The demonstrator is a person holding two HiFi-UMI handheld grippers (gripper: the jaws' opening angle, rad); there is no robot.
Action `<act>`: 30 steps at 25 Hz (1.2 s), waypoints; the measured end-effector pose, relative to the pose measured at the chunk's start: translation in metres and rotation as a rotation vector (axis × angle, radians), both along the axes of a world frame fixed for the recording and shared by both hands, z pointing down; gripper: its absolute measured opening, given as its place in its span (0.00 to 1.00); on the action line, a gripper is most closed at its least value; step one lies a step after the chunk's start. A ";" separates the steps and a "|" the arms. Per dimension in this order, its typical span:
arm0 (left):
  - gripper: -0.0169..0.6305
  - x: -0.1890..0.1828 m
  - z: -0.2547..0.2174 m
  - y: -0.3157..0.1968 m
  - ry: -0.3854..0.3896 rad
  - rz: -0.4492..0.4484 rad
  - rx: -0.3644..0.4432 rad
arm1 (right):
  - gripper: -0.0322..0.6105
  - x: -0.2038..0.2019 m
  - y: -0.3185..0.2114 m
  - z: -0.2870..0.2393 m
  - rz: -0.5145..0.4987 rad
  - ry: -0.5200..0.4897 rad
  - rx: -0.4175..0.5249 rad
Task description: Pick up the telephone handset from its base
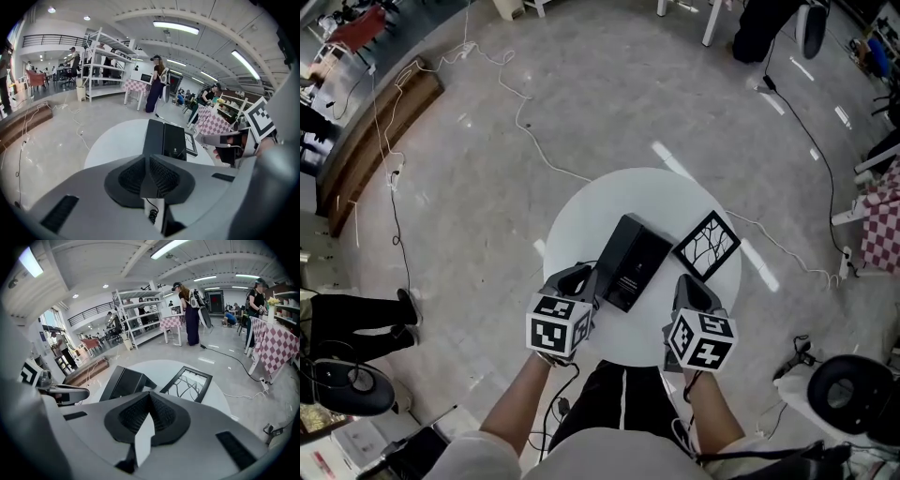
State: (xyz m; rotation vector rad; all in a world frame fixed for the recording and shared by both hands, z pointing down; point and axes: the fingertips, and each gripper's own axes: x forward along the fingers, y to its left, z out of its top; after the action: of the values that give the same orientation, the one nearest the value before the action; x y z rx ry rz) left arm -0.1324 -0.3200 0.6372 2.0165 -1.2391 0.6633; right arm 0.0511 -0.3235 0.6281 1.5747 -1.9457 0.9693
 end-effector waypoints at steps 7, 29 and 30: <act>0.17 0.006 0.010 -0.011 0.019 0.060 -0.025 | 0.08 0.008 0.003 0.007 0.020 0.011 -0.020; 0.48 0.040 0.034 -0.028 0.195 0.293 -0.170 | 0.08 0.011 0.002 0.017 0.021 0.009 -0.049; 0.48 0.042 0.035 -0.029 0.213 0.294 -0.178 | 0.09 0.012 0.003 0.018 0.023 0.008 -0.051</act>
State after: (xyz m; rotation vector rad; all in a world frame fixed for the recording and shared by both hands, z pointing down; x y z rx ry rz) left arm -0.0901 -0.3495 0.6719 2.0744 -0.7419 0.6496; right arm 0.0633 -0.3206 0.6462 1.5734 -1.8864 1.0118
